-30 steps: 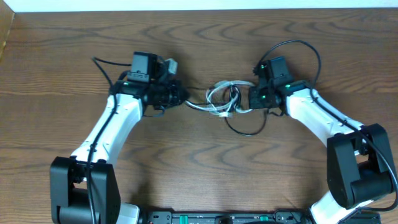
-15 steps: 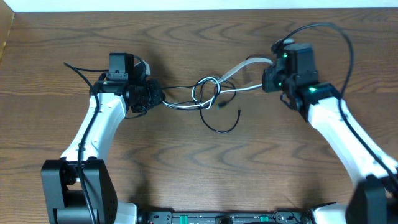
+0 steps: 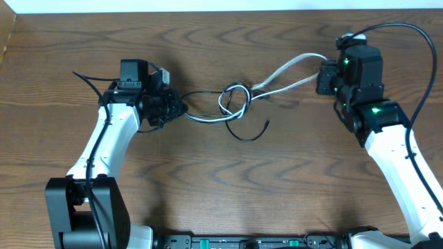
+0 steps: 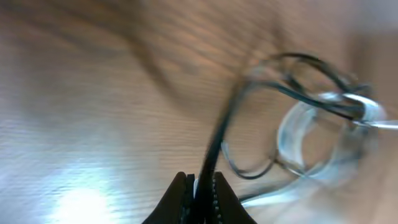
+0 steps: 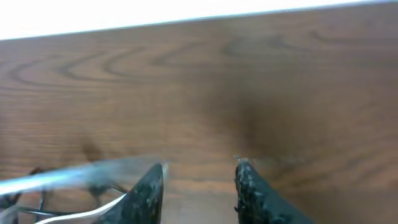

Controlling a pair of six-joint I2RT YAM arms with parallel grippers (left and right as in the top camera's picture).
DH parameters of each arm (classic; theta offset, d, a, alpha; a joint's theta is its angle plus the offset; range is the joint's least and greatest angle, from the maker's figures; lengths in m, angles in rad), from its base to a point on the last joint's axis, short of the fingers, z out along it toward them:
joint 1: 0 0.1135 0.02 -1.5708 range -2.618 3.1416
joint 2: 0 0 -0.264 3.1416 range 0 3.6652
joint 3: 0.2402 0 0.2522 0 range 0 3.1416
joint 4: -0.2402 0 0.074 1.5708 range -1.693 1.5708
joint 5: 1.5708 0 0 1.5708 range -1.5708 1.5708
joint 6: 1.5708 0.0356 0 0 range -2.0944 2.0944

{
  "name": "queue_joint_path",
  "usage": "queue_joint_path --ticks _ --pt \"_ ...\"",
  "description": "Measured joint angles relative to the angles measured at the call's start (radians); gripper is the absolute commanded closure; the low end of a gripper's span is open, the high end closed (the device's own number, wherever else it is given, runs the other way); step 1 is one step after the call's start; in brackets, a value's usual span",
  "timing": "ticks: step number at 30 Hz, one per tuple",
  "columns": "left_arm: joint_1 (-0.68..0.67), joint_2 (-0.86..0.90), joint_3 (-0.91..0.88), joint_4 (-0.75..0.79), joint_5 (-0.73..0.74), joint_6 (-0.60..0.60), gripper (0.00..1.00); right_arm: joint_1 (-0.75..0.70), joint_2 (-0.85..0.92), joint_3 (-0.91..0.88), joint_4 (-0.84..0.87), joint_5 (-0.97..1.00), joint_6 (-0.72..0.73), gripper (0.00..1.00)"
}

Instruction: Untangle cables

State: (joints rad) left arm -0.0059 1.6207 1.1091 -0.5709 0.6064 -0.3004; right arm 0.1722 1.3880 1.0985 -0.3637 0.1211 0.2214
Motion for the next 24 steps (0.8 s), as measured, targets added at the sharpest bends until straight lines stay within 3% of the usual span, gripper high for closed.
queue_joint_path --ticks 5,14,24 --pt "0.001 0.0 0.0 0.053 0.151 0.029 0.92 -0.005 0.028 0.0 -0.05 -0.015 0.002 0.62" --pt "0.001 0.0 0.0 0.138 0.464 0.085 0.92 0.002 0.14 0.0 -0.027 -0.387 0.001 0.65" --pt "-0.111 0.0 0.0 0.142 0.483 0.093 0.92 0.089 0.275 0.0 0.063 -0.616 -0.003 0.68"
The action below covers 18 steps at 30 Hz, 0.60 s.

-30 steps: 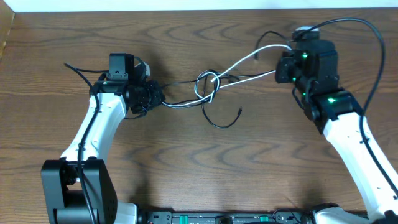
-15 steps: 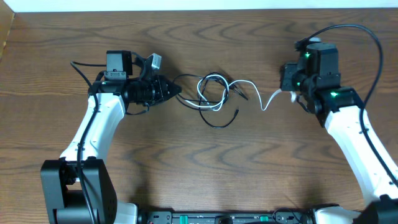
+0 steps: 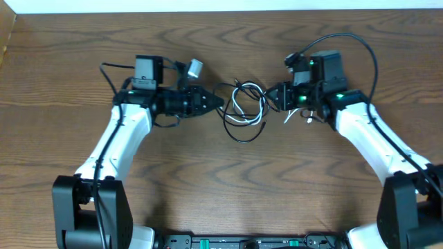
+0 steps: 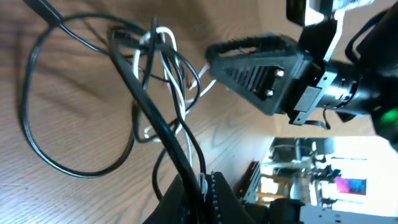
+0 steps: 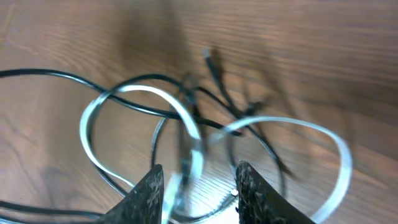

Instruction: Untangle cables

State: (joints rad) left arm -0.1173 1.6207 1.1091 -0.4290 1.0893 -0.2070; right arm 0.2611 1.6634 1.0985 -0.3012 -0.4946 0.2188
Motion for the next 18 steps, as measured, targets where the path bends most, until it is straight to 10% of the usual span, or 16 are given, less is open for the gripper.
queue_joint_path --ticks 13,18 --pt "-0.076 0.0 0.0 -0.002 -0.115 0.002 0.92 0.052 0.114 0.0 -0.024 0.009 -0.003 0.99" --pt "-0.076 0.0 0.0 -0.057 -0.215 0.003 0.44 0.052 0.114 0.0 -0.023 0.027 -0.009 0.99"
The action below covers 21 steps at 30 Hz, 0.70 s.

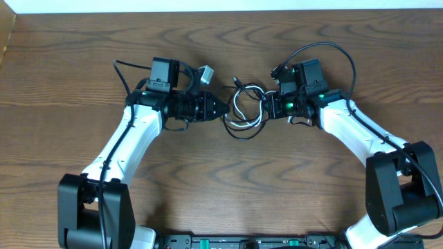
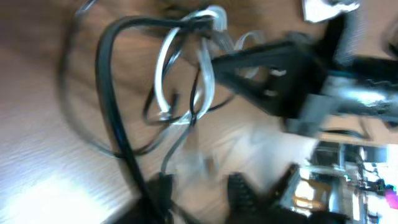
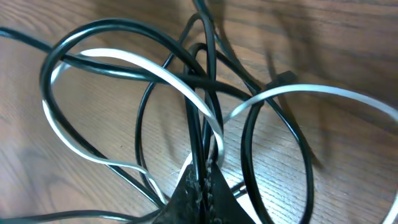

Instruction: Untangle cables

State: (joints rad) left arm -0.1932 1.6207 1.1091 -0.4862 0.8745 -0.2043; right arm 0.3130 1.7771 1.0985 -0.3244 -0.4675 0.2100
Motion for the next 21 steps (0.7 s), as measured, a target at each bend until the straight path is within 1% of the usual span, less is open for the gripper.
queue_joint_path --ticks 2,4,8,15,21 --pt "0.0 0.0 0.0 -0.032 -0.077 -0.003 0.34 0.0 0.0 0.0 0.0 -0.034 -0.036 0.99" --pt "0.0 0.0 0.0 -0.046 -0.175 0.0 0.33 0.0 -0.002 0.0 0.0 -0.101 -0.089 0.99" --pt "0.0 0.0 0.0 -0.025 -0.268 0.0 0.34 0.0 -0.021 0.0 -0.001 -0.158 -0.137 0.99" --pt "0.0 0.0 0.0 0.069 -0.318 0.0 0.34 0.001 -0.129 0.0 -0.004 -0.191 -0.171 0.99" --pt "0.0 0.0 0.0 0.094 -0.344 0.0 0.33 0.001 -0.176 0.0 -0.015 -0.196 -0.175 0.99"
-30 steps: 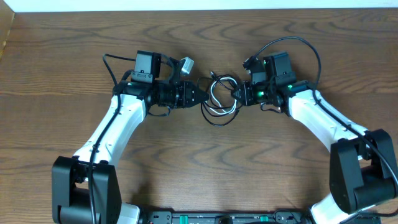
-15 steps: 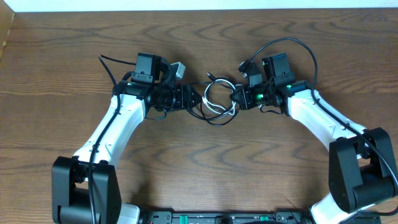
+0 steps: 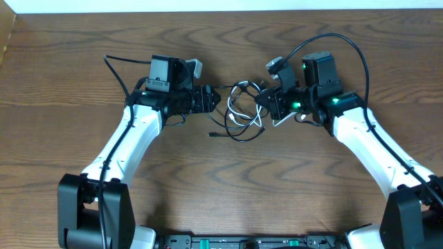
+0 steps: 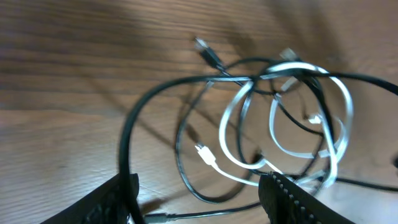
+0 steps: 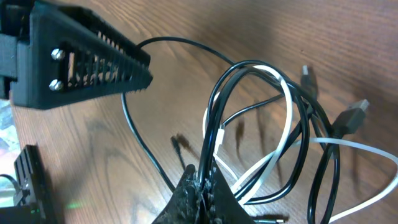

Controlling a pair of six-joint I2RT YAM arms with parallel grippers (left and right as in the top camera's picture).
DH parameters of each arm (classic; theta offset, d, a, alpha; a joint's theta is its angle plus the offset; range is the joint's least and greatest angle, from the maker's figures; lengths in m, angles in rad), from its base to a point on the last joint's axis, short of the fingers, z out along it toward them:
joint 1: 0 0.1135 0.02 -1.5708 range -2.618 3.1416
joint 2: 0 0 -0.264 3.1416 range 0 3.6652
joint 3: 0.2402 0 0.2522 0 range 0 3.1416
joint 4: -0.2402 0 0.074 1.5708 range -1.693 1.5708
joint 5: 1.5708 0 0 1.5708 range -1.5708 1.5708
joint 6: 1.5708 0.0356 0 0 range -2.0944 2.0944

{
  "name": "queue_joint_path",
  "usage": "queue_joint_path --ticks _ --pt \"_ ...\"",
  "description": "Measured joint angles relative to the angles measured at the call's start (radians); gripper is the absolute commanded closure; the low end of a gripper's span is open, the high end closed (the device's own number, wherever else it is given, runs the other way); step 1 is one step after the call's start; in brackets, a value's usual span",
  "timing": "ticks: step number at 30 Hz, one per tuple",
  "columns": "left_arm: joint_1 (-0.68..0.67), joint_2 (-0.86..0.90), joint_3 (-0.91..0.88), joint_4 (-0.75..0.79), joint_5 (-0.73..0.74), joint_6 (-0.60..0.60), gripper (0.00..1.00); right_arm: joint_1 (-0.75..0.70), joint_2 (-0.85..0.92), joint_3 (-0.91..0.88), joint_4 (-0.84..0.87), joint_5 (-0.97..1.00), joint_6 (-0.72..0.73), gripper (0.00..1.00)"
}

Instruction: Untangle cables

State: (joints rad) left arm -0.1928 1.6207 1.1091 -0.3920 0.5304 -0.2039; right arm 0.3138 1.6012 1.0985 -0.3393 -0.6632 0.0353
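A tangle of black cable (image 3: 241, 135) and white cable (image 3: 233, 117) lies mid-table between both arms. My left gripper (image 3: 213, 97) sits just left of it, jaws wide open (image 4: 202, 211); a black cable strand (image 4: 127, 155) runs past its left finger (image 4: 121, 199) but nothing is gripped. The white cable (image 4: 230, 121) loops ahead of it. My right gripper (image 3: 260, 102) is at the tangle's right side, shut (image 5: 202, 183) on black cable strands (image 5: 214, 112), beside a white loop (image 5: 289, 118). A black plug end (image 3: 213, 134) rests on the wood.
The brown wooden table (image 3: 221, 194) stretches all round the tangle. The left gripper's black finger (image 5: 81, 62) fills the upper left of the right wrist view. A USB plug (image 5: 351, 115) sticks out at the tangle's right. Each arm's own lead arcs behind it.
My left gripper has opened wide and drawn back slightly to the left. The right gripper stays shut on the black cable. A black plug end now lies to the tangle's lower left.
First the cables lay stretched out, my left gripper shut on the black one at the left, my right open at the far right. Then both stood at a slackened tangle mid-table. The right then shut on black strands while the left loosened, and now the left is fully open.
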Motion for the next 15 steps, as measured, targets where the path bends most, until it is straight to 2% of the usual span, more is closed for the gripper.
queue_joint_path --ticks 6,9,12,15 --pt "-0.001 0.0 0.0 -0.014 -0.242 -0.002 0.25 0.0 0.0 0.0 -0.034 0.0 -0.003 0.99" --pt "-0.001 0.0 0.0 -0.014 -0.356 -0.002 0.25 0.0 0.0 0.0 -0.036 0.0 -0.003 0.99" --pt "0.0 0.0 0.0 -0.006 -0.368 -0.001 0.29 0.0 0.0 0.0 -0.037 -0.001 -0.003 0.99" --pt "-0.005 0.0 0.0 0.019 -0.278 0.003 0.3 0.0 0.0 0.0 -0.035 -0.02 -0.003 0.99"
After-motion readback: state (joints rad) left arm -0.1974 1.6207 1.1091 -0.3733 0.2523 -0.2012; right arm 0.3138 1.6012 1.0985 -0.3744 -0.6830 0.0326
